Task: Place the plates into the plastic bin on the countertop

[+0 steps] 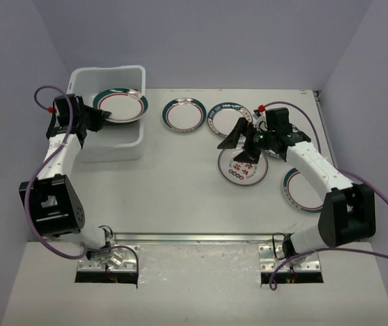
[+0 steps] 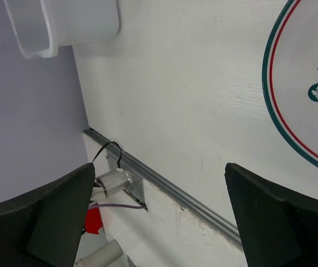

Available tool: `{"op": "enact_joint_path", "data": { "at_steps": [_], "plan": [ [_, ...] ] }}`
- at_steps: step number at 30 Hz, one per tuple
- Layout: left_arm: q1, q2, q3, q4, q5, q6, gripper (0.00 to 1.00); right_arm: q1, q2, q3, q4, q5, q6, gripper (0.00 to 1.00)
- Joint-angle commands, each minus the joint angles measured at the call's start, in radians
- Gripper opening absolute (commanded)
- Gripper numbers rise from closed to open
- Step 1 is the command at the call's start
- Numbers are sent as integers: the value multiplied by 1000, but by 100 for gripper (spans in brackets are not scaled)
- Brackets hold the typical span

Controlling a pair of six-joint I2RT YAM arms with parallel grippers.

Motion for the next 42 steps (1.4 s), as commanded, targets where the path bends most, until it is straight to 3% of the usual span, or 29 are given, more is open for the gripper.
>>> {"op": "enact_joint_path", "data": {
  "at_steps": [1, 4, 9, 11, 12, 14, 16, 17, 19, 23, 27, 35, 42],
  "plan": [
    [32, 147, 144, 95, -181, -86, 0, 0, -94, -60, 21, 51, 20, 99],
    [37, 321, 298, 26, -234, -86, 0, 0, -151, -96, 20, 97, 26, 99],
    [43, 560, 527, -7, -199, -78, 0, 0, -178, -117, 6, 72, 8, 99],
    [41, 622, 619, -40, -188, -83, 5, 0, -182, -123, 0, 70, 4, 99],
    [41, 642, 660, -53, -188, -89, 11, 0, -186, -126, -3, 74, 3, 99],
    [41, 660, 684, -59, -191, -92, 41, 0, -190, -128, -5, 80, -2, 99],
    [36, 671, 713, -82, -210, -83, 65, 2, -192, -122, -8, 82, -10, 99],
    [34, 676, 723, -91, -211, -75, 70, 2, -189, -118, -18, 90, -16, 99],
    [25, 683, 762, -120, -220, -49, 100, 0, -181, -103, -39, 105, -33, 99],
    [6, 743, 892, -303, -235, -5, 100, 1, -142, -44, -125, 164, -88, 99],
    [-9, 769, 922, -418, -277, 14, 100, 2, -111, 2, -220, 229, -120, 99],
    [-18, 797, 931, -547, -247, 85, 100, 0, -119, 32, -299, 335, -121, 99],
    [-19, 722, 955, -569, -238, 182, 100, 0, -155, -10, -331, 485, -6, 99]
  ]
}}
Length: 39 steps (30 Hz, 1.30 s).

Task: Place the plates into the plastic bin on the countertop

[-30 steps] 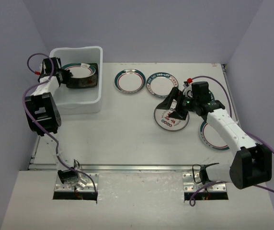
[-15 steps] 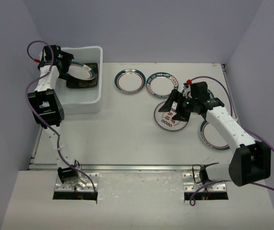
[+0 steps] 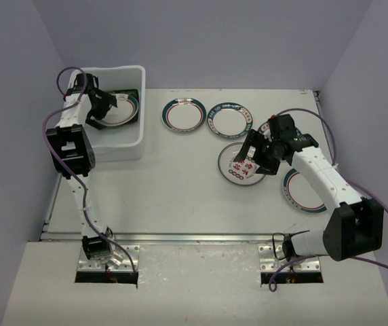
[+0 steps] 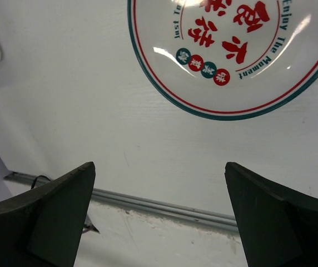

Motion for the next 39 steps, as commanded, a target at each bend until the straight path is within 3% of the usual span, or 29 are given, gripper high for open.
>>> {"op": "enact_joint_path", "data": {
  "at_steps": [1, 5, 11, 15, 18, 22, 27, 29, 33, 39],
  "plan": [
    [3, -69, 114, -30, 60, 105, 100, -4, -69, -41, 0, 123, 107, 99],
    [2, -45, 189, -103, 121, 160, 100, -13, -143, -143, 56, 149, 181, 99],
    [-16, -247, 98, -53, 232, 206, 100, -24, -286, -306, 98, 263, 337, 99],
    [-127, -502, -68, 62, 263, 287, 100, -24, -388, -496, 294, 302, 436, 99],
    [-233, -689, -215, 119, 214, 307, 100, -25, -387, -582, 454, 315, 477, 99],
    [-330, -899, -501, 263, 252, 255, 100, -25, -340, -702, 717, 304, 508, 97],
    [-383, -987, -643, 283, 278, 277, 100, -25, -241, -769, 891, 354, 515, 96],
    [-383, -1027, -670, 292, 299, 294, 100, -26, -188, -807, 1011, 376, 532, 91],
    [-383, -1059, -679, 276, 314, 317, 100, -28, -90, -821, 1086, 400, 578, 77],
    [-383, -1091, -670, 225, 280, 335, 100, -33, -8, -833, 1103, 427, 670, 38]
  ]
}}
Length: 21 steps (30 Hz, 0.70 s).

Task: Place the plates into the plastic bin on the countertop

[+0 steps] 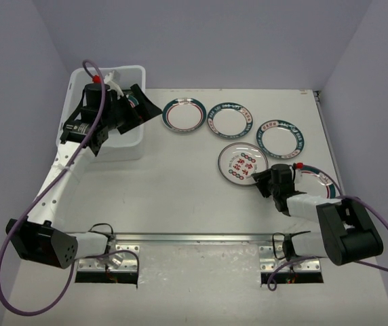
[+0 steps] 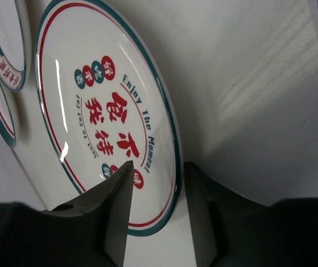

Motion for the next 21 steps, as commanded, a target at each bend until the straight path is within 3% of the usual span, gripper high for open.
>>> {"op": "enact_joint_path", "data": {
  "at_steps": [1, 5, 6, 10, 14, 18, 21],
  "plan": [
    [6, -58, 31, -1, -20, 39, 100, -7, 30, -33, 25, 59, 79, 30],
    [6, -54, 29, -15, -47, 49, 100, -7, 16, -50, 31, 37, 82, 2],
    [6, -50, 27, -15, -46, 47, 100, -7, 11, -47, 37, 21, 66, 0],
    [6, -18, 25, 6, -3, 32, 100, 1, 1, 70, 12, -199, -131, 0],
    [6, 54, 19, 40, 186, 34, 100, 10, -17, 303, -236, -439, -352, 0],
    [3, 165, 5, 58, 389, 46, 100, 10, -39, 517, -507, -542, -536, 0],
    [-4, 225, -26, 64, 473, 82, 100, 9, -6, 686, -617, -769, -645, 0]
  ]
}}
